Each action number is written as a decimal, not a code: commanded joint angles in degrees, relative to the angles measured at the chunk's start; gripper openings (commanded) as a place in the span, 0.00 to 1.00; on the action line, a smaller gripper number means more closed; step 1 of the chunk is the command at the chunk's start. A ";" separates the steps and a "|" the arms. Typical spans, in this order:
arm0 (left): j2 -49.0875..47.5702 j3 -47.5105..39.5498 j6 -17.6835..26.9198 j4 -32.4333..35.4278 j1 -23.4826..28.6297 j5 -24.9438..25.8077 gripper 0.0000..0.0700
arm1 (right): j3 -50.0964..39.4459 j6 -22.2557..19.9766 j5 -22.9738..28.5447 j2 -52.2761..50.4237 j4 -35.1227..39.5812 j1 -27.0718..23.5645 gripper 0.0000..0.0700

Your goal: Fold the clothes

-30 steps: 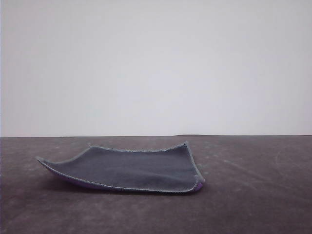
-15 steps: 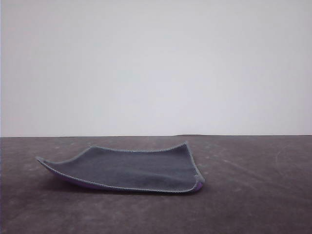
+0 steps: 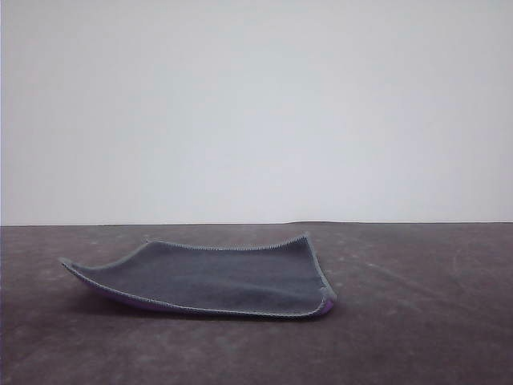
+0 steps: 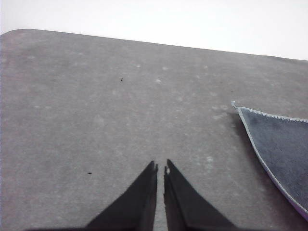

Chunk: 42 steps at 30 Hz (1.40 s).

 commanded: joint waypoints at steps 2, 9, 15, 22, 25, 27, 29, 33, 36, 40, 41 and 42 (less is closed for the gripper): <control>0.00 -1.03 0.33 -0.33 0.11 -0.15 0.02 | -0.20 1.02 0.09 -0.04 0.68 -0.07 0.02; 0.00 -1.03 -1.08 -0.35 0.11 -0.15 0.02 | -0.20 1.63 0.04 -0.04 0.57 -0.07 0.02; 0.02 -0.91 -3.41 -0.44 0.11 0.48 0.02 | 0.05 5.17 -1.88 -0.04 0.61 -0.06 0.01; 2.32 5.54 -6.77 -0.93 -0.17 2.47 0.02 | 7.19 9.30 -4.66 3.55 -0.46 0.07 0.01; 7.41 11.49 -8.20 -0.07 -0.17 2.47 0.02 | 12.24 10.59 -5.01 9.61 -1.17 0.15 0.01; 12.22 16.05 -8.79 0.17 -0.17 2.47 0.02 | 15.94 11.95 -5.90 14.56 -1.09 0.16 0.01; 18.39 21.41 -8.80 0.13 -0.20 2.68 0.02 | 20.45 12.11 -6.34 20.60 -1.12 0.22 0.01; 31.63 31.68 -6.76 -0.30 -0.68 5.94 0.02 | 29.66 11.72 -10.15 32.79 -1.22 0.22 0.01; 41.35 38.21 -4.12 -0.84 -1.12 8.61 0.02 | 36.38 11.01 -13.80 41.64 -1.33 0.22 0.01; 52.89 44.22 -1.80 -0.79 -1.62 10.41 0.02 | 44.44 10.10 -18.51 52.11 -2.66 0.53 0.01; 55.32 45.23 -1.43 -0.80 -1.62 10.79 0.02 | 46.01 9.91 -19.31 54.33 -2.98 0.69 0.01; 57.84 46.17 -1.29 -0.79 -1.62 11.48 0.02 | 47.39 9.85 -19.84 56.51 -3.10 0.90 0.01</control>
